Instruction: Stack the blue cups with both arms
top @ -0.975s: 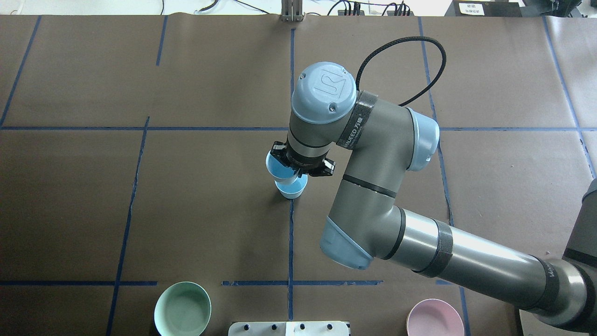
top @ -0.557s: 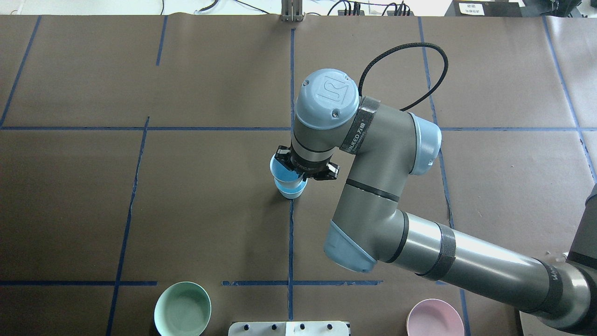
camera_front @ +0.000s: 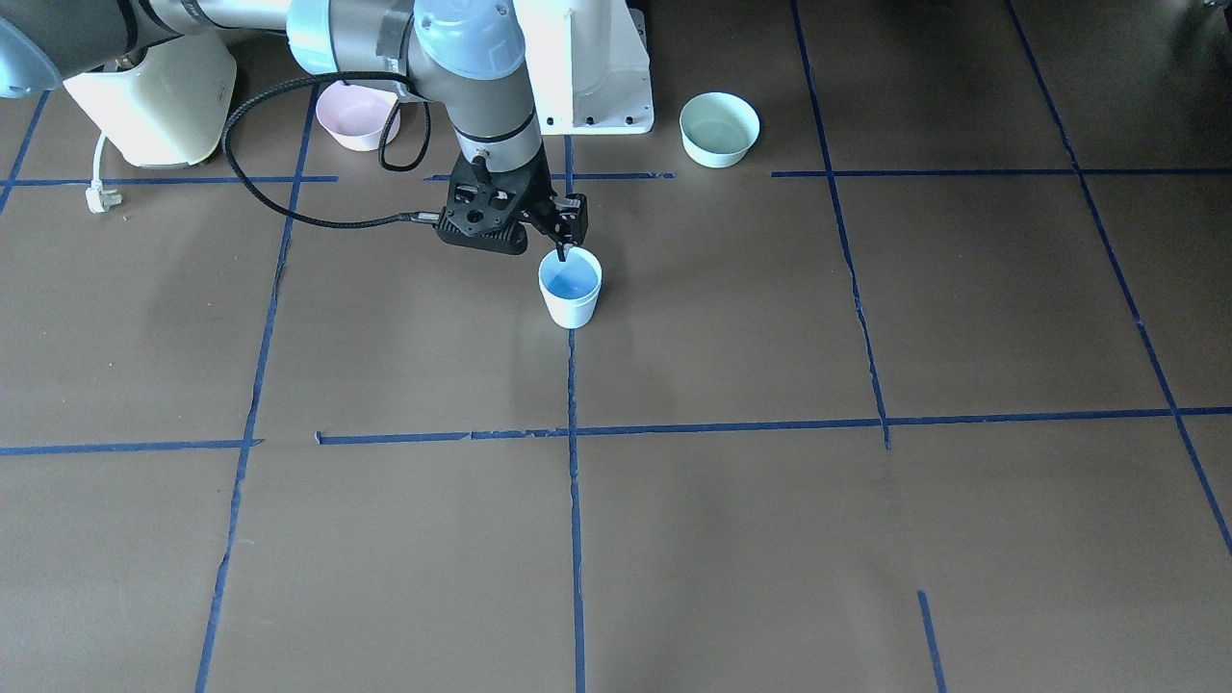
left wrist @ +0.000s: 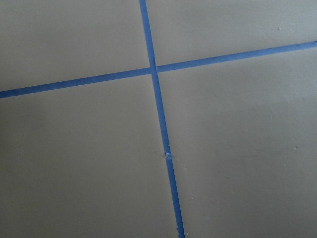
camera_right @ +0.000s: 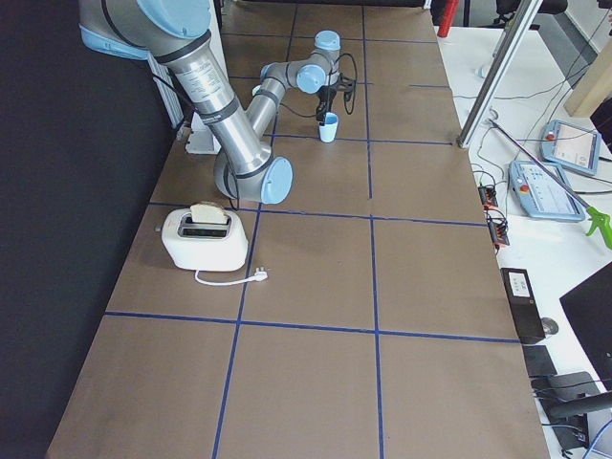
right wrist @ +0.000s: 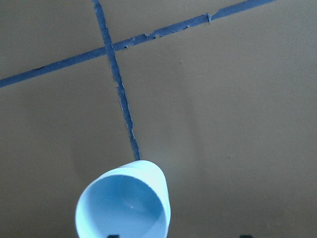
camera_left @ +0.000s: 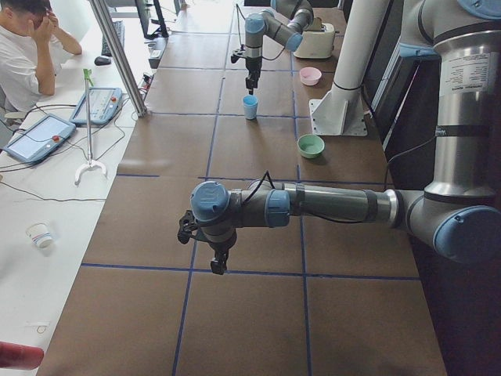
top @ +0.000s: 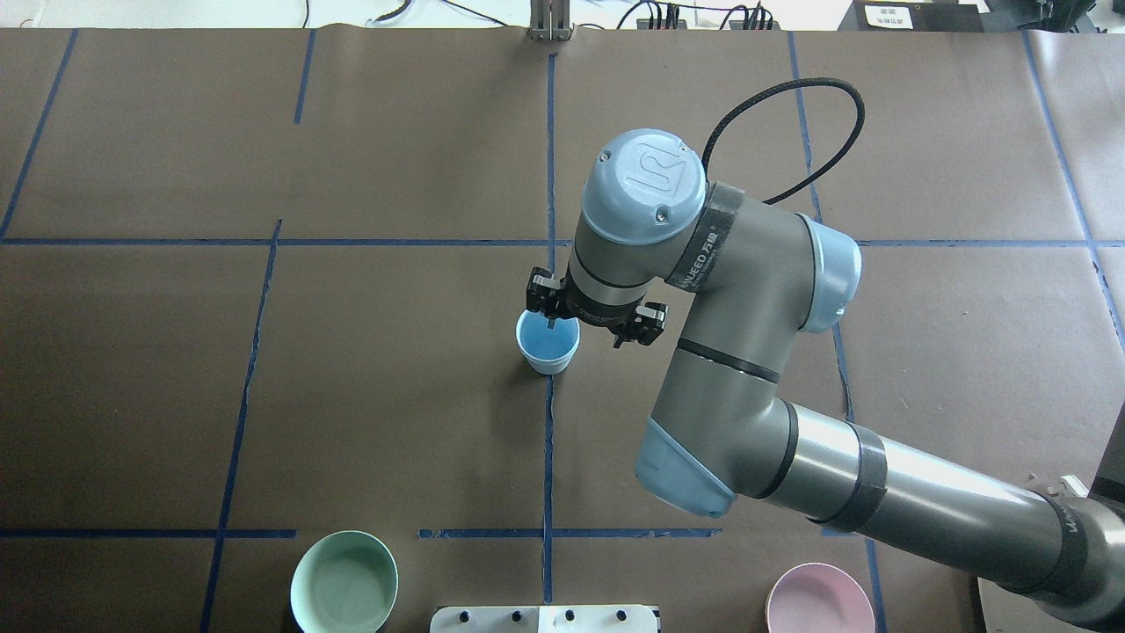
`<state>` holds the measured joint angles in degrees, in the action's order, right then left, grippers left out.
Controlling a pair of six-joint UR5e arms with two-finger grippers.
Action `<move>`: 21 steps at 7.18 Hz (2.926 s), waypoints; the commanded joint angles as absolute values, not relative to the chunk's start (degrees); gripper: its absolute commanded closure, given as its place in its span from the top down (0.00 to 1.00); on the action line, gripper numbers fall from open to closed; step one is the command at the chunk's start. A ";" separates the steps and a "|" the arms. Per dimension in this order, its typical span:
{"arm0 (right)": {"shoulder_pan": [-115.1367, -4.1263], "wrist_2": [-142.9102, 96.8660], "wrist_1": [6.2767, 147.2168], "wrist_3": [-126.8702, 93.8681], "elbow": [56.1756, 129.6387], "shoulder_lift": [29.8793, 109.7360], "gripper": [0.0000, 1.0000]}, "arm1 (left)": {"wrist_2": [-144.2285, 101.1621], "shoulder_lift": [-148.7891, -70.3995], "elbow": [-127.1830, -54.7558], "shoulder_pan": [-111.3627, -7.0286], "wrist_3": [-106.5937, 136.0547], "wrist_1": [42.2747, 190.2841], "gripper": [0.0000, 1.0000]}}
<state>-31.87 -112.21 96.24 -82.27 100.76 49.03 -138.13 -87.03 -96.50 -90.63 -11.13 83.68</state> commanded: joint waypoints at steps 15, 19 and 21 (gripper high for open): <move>-88.86 -135.97 95.71 11.16 102.57 103.10 1.00 | -137.29 -87.45 -95.80 -90.70 -6.42 83.32 1.00; -88.77 -136.14 95.71 11.16 102.57 103.10 1.00 | -136.85 -86.14 -95.71 -90.44 -6.85 83.58 1.00; -88.77 -136.14 95.71 11.25 102.66 103.10 1.00 | -136.85 -86.05 -95.45 -90.44 -6.86 83.58 1.00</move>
<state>-88.78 -136.13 95.71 11.23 102.61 103.10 -136.87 -86.17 -95.68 -90.45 -6.83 83.58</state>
